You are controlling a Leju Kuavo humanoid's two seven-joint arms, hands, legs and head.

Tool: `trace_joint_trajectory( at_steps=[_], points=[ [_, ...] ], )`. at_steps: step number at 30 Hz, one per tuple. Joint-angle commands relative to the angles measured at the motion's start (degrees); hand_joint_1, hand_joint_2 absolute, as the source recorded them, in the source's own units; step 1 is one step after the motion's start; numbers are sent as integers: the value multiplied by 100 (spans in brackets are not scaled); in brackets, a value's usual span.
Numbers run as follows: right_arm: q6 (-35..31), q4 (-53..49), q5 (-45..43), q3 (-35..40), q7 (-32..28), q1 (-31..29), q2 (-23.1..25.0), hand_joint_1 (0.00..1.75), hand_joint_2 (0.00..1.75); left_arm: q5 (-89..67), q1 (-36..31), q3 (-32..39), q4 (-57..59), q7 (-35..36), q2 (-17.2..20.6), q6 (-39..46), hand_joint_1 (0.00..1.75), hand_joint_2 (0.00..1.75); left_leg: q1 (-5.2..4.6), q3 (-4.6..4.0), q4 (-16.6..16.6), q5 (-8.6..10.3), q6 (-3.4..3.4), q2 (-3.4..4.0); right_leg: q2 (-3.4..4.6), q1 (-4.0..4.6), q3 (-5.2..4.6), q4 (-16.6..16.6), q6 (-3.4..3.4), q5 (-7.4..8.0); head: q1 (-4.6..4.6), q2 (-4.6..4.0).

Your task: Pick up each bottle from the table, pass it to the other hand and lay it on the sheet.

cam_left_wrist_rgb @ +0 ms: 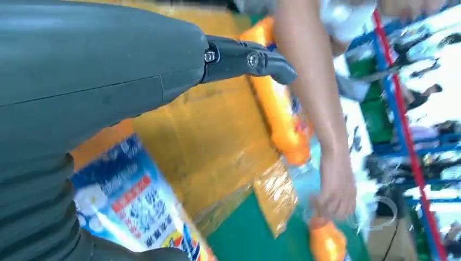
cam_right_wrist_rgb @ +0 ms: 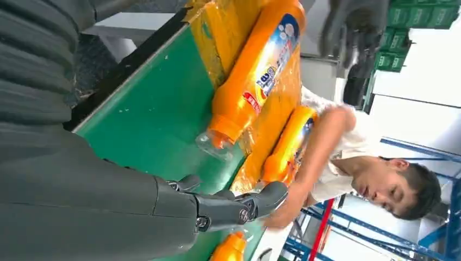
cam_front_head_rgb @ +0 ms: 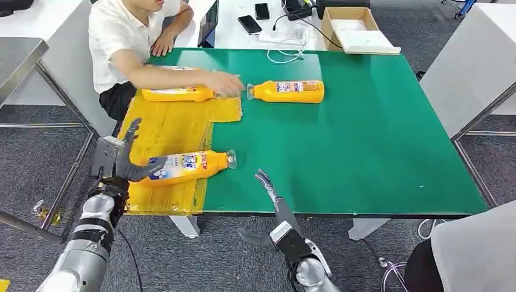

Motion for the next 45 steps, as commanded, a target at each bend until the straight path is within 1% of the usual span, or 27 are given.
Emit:
trace_joint_trajectory(
  at_steps=[1, 4, 8, 9, 11, 12, 13, 14, 16, 18, 19, 21, 24, 26, 29, 30, 31, 32, 33, 35, 36, 37, 39, 40, 42, 44, 45],
  points=[
    [-57, -122, 33, -125, -10, 49, -67, 0, 175, 359, 394, 261, -1181, -280, -178, 337, 0, 175, 2, 22, 1, -13, -7, 13, 5, 4, 19, 2, -13, -11, 0, 0],
    [-133, -294, 67, -171, 13, 138, -133, 0, 175, 850, 828, 115, -2236, -241, -385, 334, 0, 175, 2, 3, 2, -6, -3, 5, 0, 3, 3, 0, -6, -5, 0, 0],
    [-138, -292, 68, -188, 14, 139, -136, 0, 175, 883, 873, 51, -2314, -199, -386, 373, 0, 175, 0, 5, 0, -6, -4, 3, -3, 1, 2, -1, -6, -6, 0, 0],
    [-193, -302, 85, -218, 27, 147, -139, 0, 175, 1018, 974, -54, -2460, -286, -419, 274, 0, 175, -1, 17, 0, -12, -6, 5, -3, 1, 13, 1, -10, -12, 0, 0],
    [-326, -412, 143, -256, 4, 213, -184, 0, 175, 1111, 1321, -376, -2907, -286, -529, 221, 0, 175, 0, 3, -1, -6, -4, 4, -1, 1, 0, -2, -6, -5, 0, 0],
    [-504, -484, 235, -282, -26, 249, -209, 0, 175, 1188, 1497, -540, -3074, -281, -608, 158, 0, 175, -2, 16, 0, -13, -5, 8, 0, 0, 11, 0, -9, -12, 0, 0],
    [-629, -578, 303, -318, -42, 294, -248, 0, 175, 1218, 1692, -769, -3266, -264, -618, 105, 0, 175, -1, 10, 0, -11, -4, 8, -1, 1, 5, -2, -7, -9, -2, 0],
    [-1057, -686, 561, -370, -128, 349, -277, 0, 175, 1383, 1867, -965, -3395, -224, -631, -90, 0, 175, -3, 7, -3, -9, -3, 3, -5, -1, 4, -4, -5, -8, -2, 0],
    [-2147, -923, 1381, -523, -108, 481, -481, 0, 175, 1474, 2436, -1709, -3636, -225, -637, -295, 0, 175, -6, 14, -4, -12, -1, 0, -9, -4, 11, -6, -4, -13, -2, 0],
    [-2633, -1043, 1722, -737, -56, 577, -638, 0, 175, 1480, 2797, -2095, -3647, -318, -653, -363, 0, 175, -9, 29, -7, -19, 0, -7, -14, -6, 28, -10, -4, -21, 0, 0],
    [-2630, -1101, 1716, -820, -60, 623, -692, 0, 175, 1494, 2903, -2212, -3644, -385, -636, -327, 0, 175, -12, 22, -10, -15, 2, -4, -9, -9, 20, -12, -2, -16, -2, 0],
    [-2614, -1109, 1718, -838, -65, 633, -705, 0, 175, 1494, 2898, -2223, -3636, -403, -611, -317, 0, 175, -14, 30, -7, -26, 1, 0, -8, -9, 30, -15, -4, -20, -2, 0],
    [-2607, -1097, 1724, -830, -67, 626, -654, 0, 175, 1539, 2822, -2164, -3642, -401, -570, -318, 0, 175, -14, -2, -1, -20, 5, 2, -3, -9, -3, -12, -3, -8, 2, 0],
    [-2604, -1090, 1728, -821, -69, 621, -641, 0, 175, 1562, 2799, -2146, -3643, -387, -565, -326, 0, 175, -13, 3, -3, -22, 1, 6, -2, -7, -1, -12, -7, -9, 0, 0],
    [-3206, -1023, 2285, -1067, 208, 613, -896, 0, 175, 1634, 3004, -2346, -3580, -282, -585, -490, 0, 175, -12, 3, -6, -19, 3, 0, -6, -6, -1, -16, -4, -7, -2, 0],
    [-3511, -763, 3060, -1150, 845, 482, -1125, 0, 175, 1354, 3035, -2431, -3507, -330, -559, -345, 0, 175, -12, 2, -7, -18, 4, 0, -5, -5, -2, -17, -2, -6, -2, 0],
    [-3445, -500, 3115, -1282, 914, 327, -1281, 0, 175, 1219, 3057, -2456, -3424, -406, -558, -217, 0, 175, -12, 17, -9, -22, 4, 0, -8, -4, 15, -21, -4, -11, -4, 0],
    [-3435, -196, 3259, -1378, 907, 147, -1432, 0, 175, 1177, 3051, -2471, -3353, -451, -559, -163, 0, 175, -11, 11, -9, -19, 6, 2, -5, -5, 7, -20, -1, -7, -4, 0],
    [-3326, 191, 3400, -1446, 955, -84, -1491, 0, 175, 1249, 3027, -2460, -3312, -456, -575, -213, 0, 175, -12, 12, -9, -18, 7, 6, 0, -6, 8, -22, 0, -4, -2, 0],
    [-3349, 715, 3700, -1420, 908, -502, -1570, 0, 175, 1239, 2937, -2488, -3289, -467, -567, -322, 0, 175, -12, 18, -11, -19, 8, 14, 7, -6, 16, -25, 0, -2, -2, 0],
    [-3343, 869, 3793, -1382, 921, -666, -1577, 0, 175, 1199, 2899, -2506, -3290, -475, -565, -355, 0, 175, -12, 6, -8, -16, 8, 16, 10, -6, 4, -21, 1, 2, -2, 0],
    [-3324, 1064, 3875, -1333, 981, -885, -1570, 0, 175, 1171, 2851, -2505, -3267, -484, -581, -375, 0, 175, -13, 19, -9, -20, 7, 23, 16, -7, 16, -24, -1, 1, -2, 0],
    [-3302, 1107, 3893, -1311, 1019, -967, -1556, 0, 175, 1172, 2826, -2501, -3258, -484, -596, -376, 0, 175, -18, 4, -6, -15, 7, 21, 17, -13, 2, -18, 1, 5, 0, 0],
    [-3302, 1107, 3893, -1311, 1019, -967, -1556, 0, 175, 1172, 2826, -2501, -3258, -484, -596, -376, 0, 175, -17, 17, -7, -19, 3, 32, 24, -13, 11, -19, -4, 4, -2, 0],
    [-3331, 1094, 3902, -1302, 1026, -940, -1533, 0, 175, 1172, 2829, -2501, -3260, -484, -596, -376, 0, 175, -18, 24, -9, -20, 0, 23, 12, -13, 19, -19, -8, -1, -4, 0],
    [-3341, 1037, 3910, -1276, 1044, -895, -1543, 0, 175, 1171, 2839, -2500, -3268, -484, -592, -378, 0, 175, -16, 9, -5, -15, 5, 4, -1, -11, 8, -18, -1, 0, -2, 0],
    [-3339, 1029, 3920, -1260, 1071, -893, -1552, 0, 175, 1171, 2840, -2499, -3267, -484, -592, -380, 0, 175, -15, 23, -8, -19, 2, 10, 3, -10, 19, -19, -6, -4, -4, 0]
  ],
)
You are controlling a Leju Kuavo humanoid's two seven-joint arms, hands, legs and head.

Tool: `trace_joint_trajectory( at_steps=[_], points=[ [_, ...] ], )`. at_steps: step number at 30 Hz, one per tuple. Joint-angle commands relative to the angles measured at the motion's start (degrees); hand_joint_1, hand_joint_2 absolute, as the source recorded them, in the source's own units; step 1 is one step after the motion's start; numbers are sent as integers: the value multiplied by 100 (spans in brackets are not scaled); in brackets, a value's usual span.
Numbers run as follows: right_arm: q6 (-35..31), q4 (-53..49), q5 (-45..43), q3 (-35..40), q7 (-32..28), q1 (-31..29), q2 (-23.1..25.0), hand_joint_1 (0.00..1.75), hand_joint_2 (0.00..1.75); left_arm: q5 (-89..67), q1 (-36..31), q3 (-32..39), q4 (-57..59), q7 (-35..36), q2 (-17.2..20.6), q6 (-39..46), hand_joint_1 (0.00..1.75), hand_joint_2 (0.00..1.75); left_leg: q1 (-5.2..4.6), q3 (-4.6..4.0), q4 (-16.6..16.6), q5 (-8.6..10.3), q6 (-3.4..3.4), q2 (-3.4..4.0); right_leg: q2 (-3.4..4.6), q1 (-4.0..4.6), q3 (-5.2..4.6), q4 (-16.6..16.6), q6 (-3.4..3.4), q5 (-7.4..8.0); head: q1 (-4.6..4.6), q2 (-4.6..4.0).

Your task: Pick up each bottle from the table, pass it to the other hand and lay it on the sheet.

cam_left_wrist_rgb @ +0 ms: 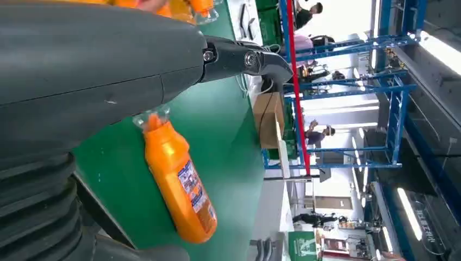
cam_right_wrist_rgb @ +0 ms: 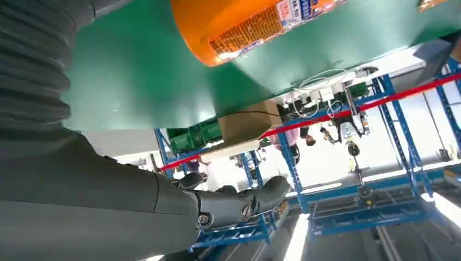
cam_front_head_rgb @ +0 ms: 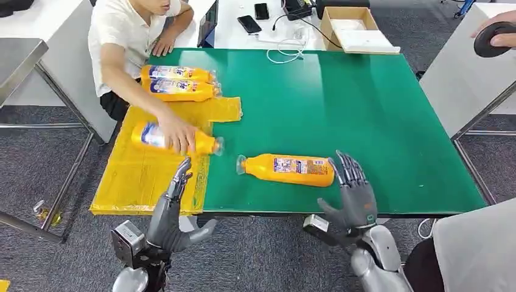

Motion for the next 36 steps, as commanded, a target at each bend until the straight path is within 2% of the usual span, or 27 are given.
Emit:
trace_joint_trajectory(
  at_steps=[1, 7, 10, 16, 18, 24, 28, 36],
  points=[
    [71, 965, 73, 73, 169, -601, -60, 0, 175, -48, -230, -171, 369, -6, 109, -28, 0, 175, 1, 31, -11, -9, -10, 10, 3, 3, 27, -7, -14, -9, -2, 0],
    [663, 2567, 83, 319, 541, -1834, 46, 0, 175, -39, -534, -414, 539, 49, 68, -172, 0, 175, 2, 21, -2, -8, -7, 40, 31, 6, 11, 3, -11, 1, -2, 0],
    [852, 3194, 136, 409, 685, -2264, 163, 0, 175, 47, -688, -517, 687, 124, 39, -271, 0, 175, 4, 18, -6, -2, -6, 32, 23, 7, 11, -2, -11, 5, -2, 0],
    [1362, 3813, 327, 664, 1128, -2878, 365, 0, 175, 320, -1148, -848, 1084, 369, -97, -607, 0, 175, 2, 20, -4, 2, -3, 30, 22, 5, 15, 4, -11, 3, 0, 0],
    [1599, 3955, 339, 700, 1312, -3008, 440, 0, 175, 511, -1283, -941, 1290, 557, -162, -733, 0, 175, 2, 6, -2, 9, 0, 18, 13, 5, 5, 4, -4, 5, -2, 0],
    [1579, 3957, 339, 710, 1332, -2995, 454, 0, 175, 521, -1328, -972, 1371, 560, -170, -727, 0, 175, 3, 9, -3, 7, -1, 15, 10, 6, 8, 4, -4, 3, -2, 0],
    [1807, 4094, 410, 778, 1662, -3158, 565, 0, 175, 556, -1678, -1234, 1890, 1056, -321, -631, 0, 175, 2, 20, -4, 4, -4, 14, 7, 5, 19, 5, -8, -1, -2, 0],
    [2089, 4289, 462, 855, 1833, -3411, 719, 0, 175, 627, -2048, -1611, 2173, 988, -468, -699, 0, 175, 1, 4, 1, 8, -2, 13, 7, 3, 4, 10, -5, 3, -2, 0]
  ],
)
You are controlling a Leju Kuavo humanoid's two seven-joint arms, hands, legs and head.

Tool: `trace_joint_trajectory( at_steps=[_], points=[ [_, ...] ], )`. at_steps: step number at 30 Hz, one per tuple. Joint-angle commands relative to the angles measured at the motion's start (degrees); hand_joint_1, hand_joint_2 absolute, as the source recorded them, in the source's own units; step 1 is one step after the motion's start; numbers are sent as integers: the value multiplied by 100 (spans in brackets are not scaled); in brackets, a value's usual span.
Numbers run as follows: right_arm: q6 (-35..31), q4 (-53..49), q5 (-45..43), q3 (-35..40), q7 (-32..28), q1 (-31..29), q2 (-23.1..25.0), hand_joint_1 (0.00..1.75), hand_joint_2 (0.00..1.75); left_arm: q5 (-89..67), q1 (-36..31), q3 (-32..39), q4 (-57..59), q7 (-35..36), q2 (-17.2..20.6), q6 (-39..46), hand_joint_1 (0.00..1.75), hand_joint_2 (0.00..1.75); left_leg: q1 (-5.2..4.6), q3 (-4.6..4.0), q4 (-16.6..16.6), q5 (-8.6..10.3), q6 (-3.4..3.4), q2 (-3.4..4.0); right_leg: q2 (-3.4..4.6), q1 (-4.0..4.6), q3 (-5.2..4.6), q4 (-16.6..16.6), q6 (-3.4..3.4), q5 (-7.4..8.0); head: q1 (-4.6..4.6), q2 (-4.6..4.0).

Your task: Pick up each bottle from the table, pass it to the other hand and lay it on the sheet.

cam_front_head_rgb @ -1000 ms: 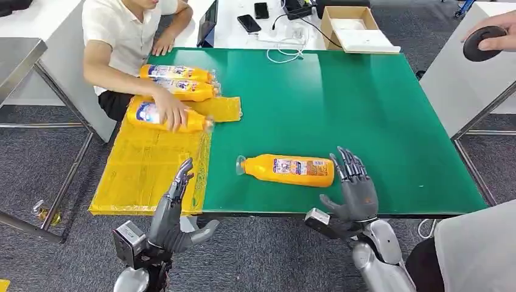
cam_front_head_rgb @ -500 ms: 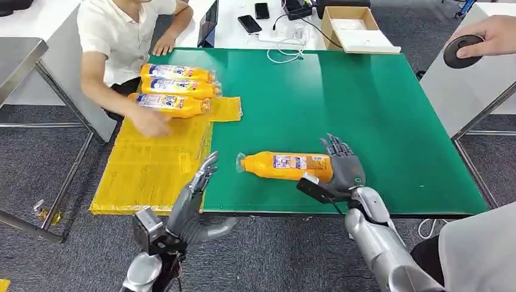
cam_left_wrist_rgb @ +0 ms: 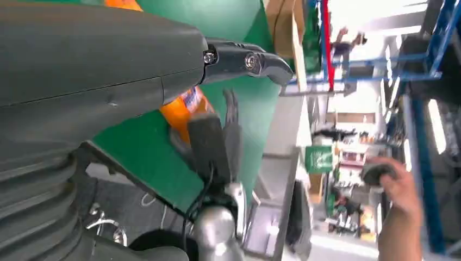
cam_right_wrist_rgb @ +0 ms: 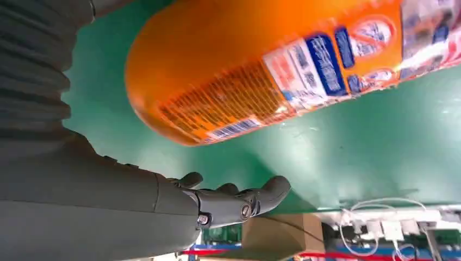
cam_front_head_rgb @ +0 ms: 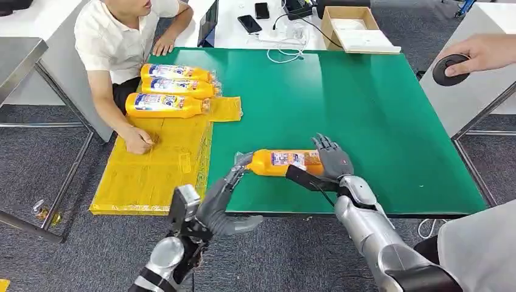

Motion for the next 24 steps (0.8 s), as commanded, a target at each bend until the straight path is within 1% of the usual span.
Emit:
trace_joint_trajectory(
  at_steps=[1, 3, 4, 6, 7, 9, 10, 12, 13, 15, 16, 17, 18, 19, 21, 22, 23, 24],
  points=[
    [226, 769, -9, 196, 101, -570, 254, 0, 175, 139, -665, -497, 764, 2, -46, -44, 0, 175, -1, 22, 0, -9, -10, 19, 10, 1, 13, 5, -15, -7, -2, 0],
    [338, 818, -1, 221, 88, -557, 276, 0, 175, 193, -728, -554, 766, 28, -22, -103, 0, 175, -1, 13, -2, -3, -7, 6, 2, 1, 8, 1, -6, -2, -2, 0],
    [462, 853, -19, 222, 99, -558, 294, 0, 175, 239, -773, -588, 781, 30, -19, -141, 0, 175, 1, 26, -2, -9, -11, 10, 4, 3, 19, 3, -12, -7, -2, 0],
    [463, 862, 3, 249, 113, -526, 331, 0, 175, 315, -811, -611, 784, 47, -15, -201, 0, 175, 3, 15, 0, -5, -7, 8, 4, 5, 10, 0, -7, -2, -4, 0],
    [482, 873, 37, 284, 125, -510, 345, 0, 175, 341, -836, -642, 794, 65, -7, -211, 0, 175, 2, 29, -1, -10, -10, 8, 1, 4, 23, 1, -11, -8, -2, 0],
    [546, 907, -34, 229, 112, -476, 383, 0, 175, 338, -866, -690, 809, 66, -14, -196, 0, 175, 2, 16, -1, -5, -6, 6, 2, 3, 12, 0, -6, -2, 0, 0],
    [566, 910, -54, 218, 131, -462, 388, 0, 175, 336, -892, -726, 813, 66, -8, -177, 0, 175, 3, 27, -1, -11, -9, 15, 10, 5, 21, 1, -10, -5, -2, 0],
    [657, 954, -45, 225, 184, -477, 381, 0, 175, 351, -909, -759, 751, 48, 17, -180, 0, 175, 2, 10, -1, -3, -5, 8, 3, 3, 6, 0, -5, -1, -2, 0],
    [709, 969, -39, 232, 209, -488, 371, 0, 175, 379, -911, -762, 730, 44, 26, -198, 0, 175, 3, 21, 0, -8, -8, 11, 3, 5, 16, 2, -10, -5, 0, 0],
    [851, 990, 17, 291, 219, -529, 329, 0, 175, 450, -956, -775, 729, 50, 44, -268, 0, 175, 1, 10, -1, -2, -5, 2, -1, 2, 7, -1, -5, -1, 0, 0],
    [911, 1003, -6, 270, 227, -535, 319, 79, 175, 453, -985, -776, 745, 54, 40, -261, 0, 175, 1, 23, 0, -7, -8, 5, 0, 2, 18, 2, -9, -6, -2, 0],
    [973, 1029, -11, 269, 245, -541, 317, 145, 175, 451, -1008, -781, 778, 54, 30, -248, 0, 175, 1, 17, 0, -5, -7, 7, 1, 3, 13, 1, -8, -3, -2, 0],
    [1047, 1041, -11, 270, 268, -522, 305, 154, 175, 448, -1036, -789, 784, 54, 24, -240, 0, 175, 1, 9, -1, -2, -5, 4, 0, 2, 6, 0, -5, 0, -2, 0],
    [1117, 1063, -10, 267, 330, -512, 300, 152, 175, 466, -1041, -789, 765, 43, 28, -252, 0, 175, 2, 23, -1, -6, -9, 4, -3, 4, 19, 1, -10, -5, 0, 0],
    [1308, 1090, 35, 294, 508, -467, 262, 154, 175, 496, -1037, -793, 713, 38, 52, -270, 0, 175, 2, 15, -2, -2, -6, -1, -5, 3, 12, -2, -6, -2, -2, 0],
    [1347, 1095, 1, 248, 580, -438, 241, 147, 175, 495, -1021, -792, 671, 38, 65, -254, 0, 175, 3, 27, -3, -7, -9, 2, -5, 5, 24, -1, -11, -7, -2, 0],
    [1347, 1106, 30, 265, 635, -407, 202, 148, 175, 487, -999, -769, 642, 19, 58, -206, 0, 175, 3, 27, -5, -5, -8, -1, -7, 5, 24, -5, -9, -5, -2, 0],
    [1339, 1101, 43, 264, 657, -363, 161, 155, 175, 389, -949, -729, 558, -61, 50, -21, 0, 175, 4, 25, -5, -3, -7, -4, -10, 6, 23, -6, -7, -4, -2, 0]
  ],
)
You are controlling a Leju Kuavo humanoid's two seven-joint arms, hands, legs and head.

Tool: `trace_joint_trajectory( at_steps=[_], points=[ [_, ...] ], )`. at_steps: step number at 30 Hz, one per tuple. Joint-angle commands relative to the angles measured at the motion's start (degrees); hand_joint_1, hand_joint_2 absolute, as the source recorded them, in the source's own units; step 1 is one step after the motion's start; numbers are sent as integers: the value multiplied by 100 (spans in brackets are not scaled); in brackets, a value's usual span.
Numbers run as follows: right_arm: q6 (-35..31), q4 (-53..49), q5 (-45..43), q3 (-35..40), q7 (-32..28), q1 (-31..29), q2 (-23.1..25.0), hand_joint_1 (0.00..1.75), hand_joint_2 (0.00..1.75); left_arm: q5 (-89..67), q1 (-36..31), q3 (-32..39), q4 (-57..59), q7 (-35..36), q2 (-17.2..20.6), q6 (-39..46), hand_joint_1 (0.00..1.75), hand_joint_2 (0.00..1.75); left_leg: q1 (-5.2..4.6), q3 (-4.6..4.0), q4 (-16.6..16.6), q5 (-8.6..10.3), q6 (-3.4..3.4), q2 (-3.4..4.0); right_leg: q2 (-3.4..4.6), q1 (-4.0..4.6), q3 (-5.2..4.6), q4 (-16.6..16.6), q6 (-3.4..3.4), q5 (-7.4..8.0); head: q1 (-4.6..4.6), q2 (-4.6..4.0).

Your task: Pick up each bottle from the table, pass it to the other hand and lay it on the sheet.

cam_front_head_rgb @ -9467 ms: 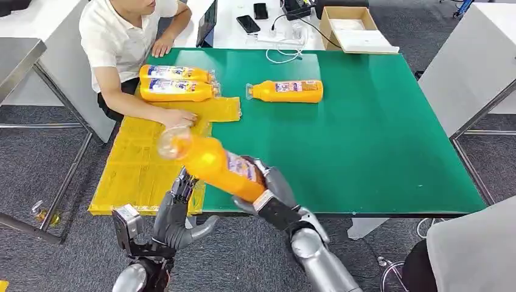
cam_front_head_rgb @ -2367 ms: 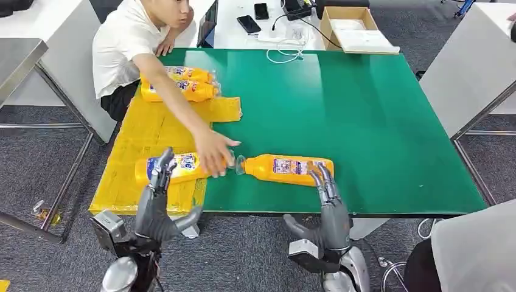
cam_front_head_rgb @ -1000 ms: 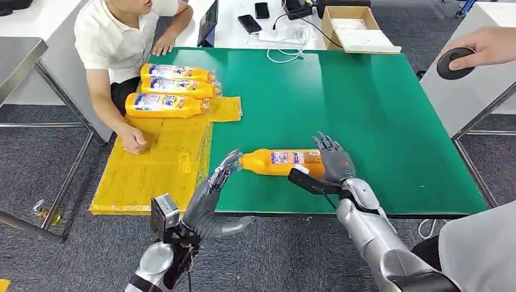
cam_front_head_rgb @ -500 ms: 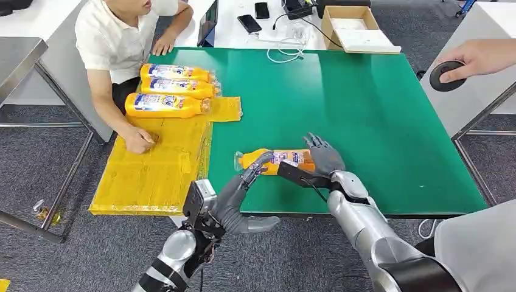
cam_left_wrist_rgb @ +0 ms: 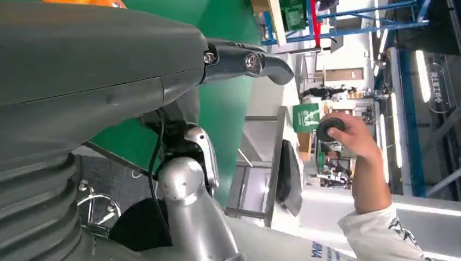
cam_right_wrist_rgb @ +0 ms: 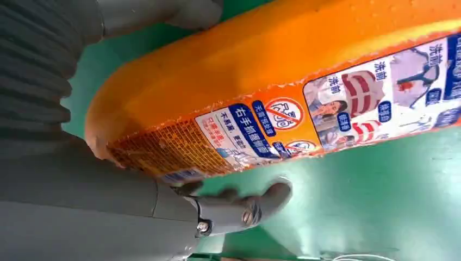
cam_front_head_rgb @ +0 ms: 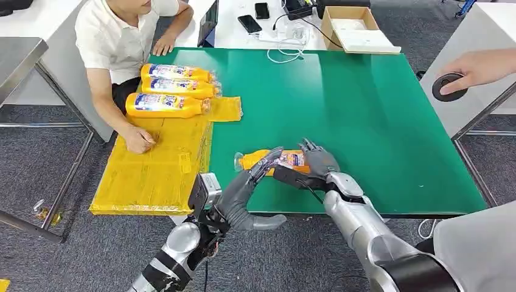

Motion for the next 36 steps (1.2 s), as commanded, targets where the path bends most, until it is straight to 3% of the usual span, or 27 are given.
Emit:
trace_joint_trajectory(
  at_steps=[1, 7, 10, 12, 25, 27, 30, 32, 33, 36],
  points=[
    [293, 585, 37, 108, 402, 17, -150, 154, 175, -149, -206, -149, 34, -191, 144, 459, 0, 175, 2, 29, -10, -4, -9, -10, -16, 4, 33, -9, -13, -9, 0, 0],
    [275, 582, 43, 94, 423, 47, -171, 154, 175, -164, -161, -170, -76, -185, 162, 496, 0, 175, 4, 41, -10, -4, -8, -14, -19, 5, 46, -13, -13, -9, 2, 0],
    [273, 594, 67, 55, 549, 176, -280, 155, 175, -632, 69, -65, -360, -613, 158, 1217, 0, 175, 4, 43, -10, -4, -8, -8, -13, 5, 48, -14, -13, -7, 0, 0],
    [308, 618, 35, -18, 638, 276, -375, 166, 175, -808, 152, -71, -523, -662, 169, 1493, 0, 175, 4, 43, -10, -2, -6, -15, -17, 5, 48, -16, -10, -7, 0, 0],
    [307, 614, 37, -16, 636, 273, -373, 166, 175, -809, 152, -73, -528, -661, 168, 1498, 0, 175, 4, 84, -16, 1, -10, -21, -24, 5, 90, -25, -18, -6, 0, 0],
    [429, 630, 34, -106, 946, 365, -479, 162, 175, -899, 176, -101, -493, -507, 156, 1830, 0, 175, 3, 91, -17, 3, -10, -21, -24, 4, 95, -26, -17, -4, 2, 0],
    [363, 627, 3, -195, 949, 518, -586, 161, 175, -792, 233, -16, -351, -401, 68, 2028, 0, 175, 6, 98, -14, 2, -6, -35, -35, 7, 104, -29, -12, -7, 0, 0],
    [288, 594, 13, -218, 930, 635, -629, 157, 175, -596, 248, 76, -255, -247, 25, 2059, 0, 175, 5, 113, -10, -3, -4, -36, -35, 6, 100, -27, -11, -12, -2, 0],
    [272, 587, 11, -240, 881, 711, -653, 168, 175, -465, 252, 145, -195, -162, 1, 2078, 0, 175, 5, 119, -16, -1, -8, -46, -48, 7, 89, -32, -15, -14, 2, 0],
    [-133, 422, -260, -532, 209, 888, -622, 175, 175, -472, 241, 290, -107, -173, 14, 2460, 0, 175, 8, 132, -19, -8, -1, -51, -41, 9, 92, -47, 0, -23, 0, 0]
  ],
)
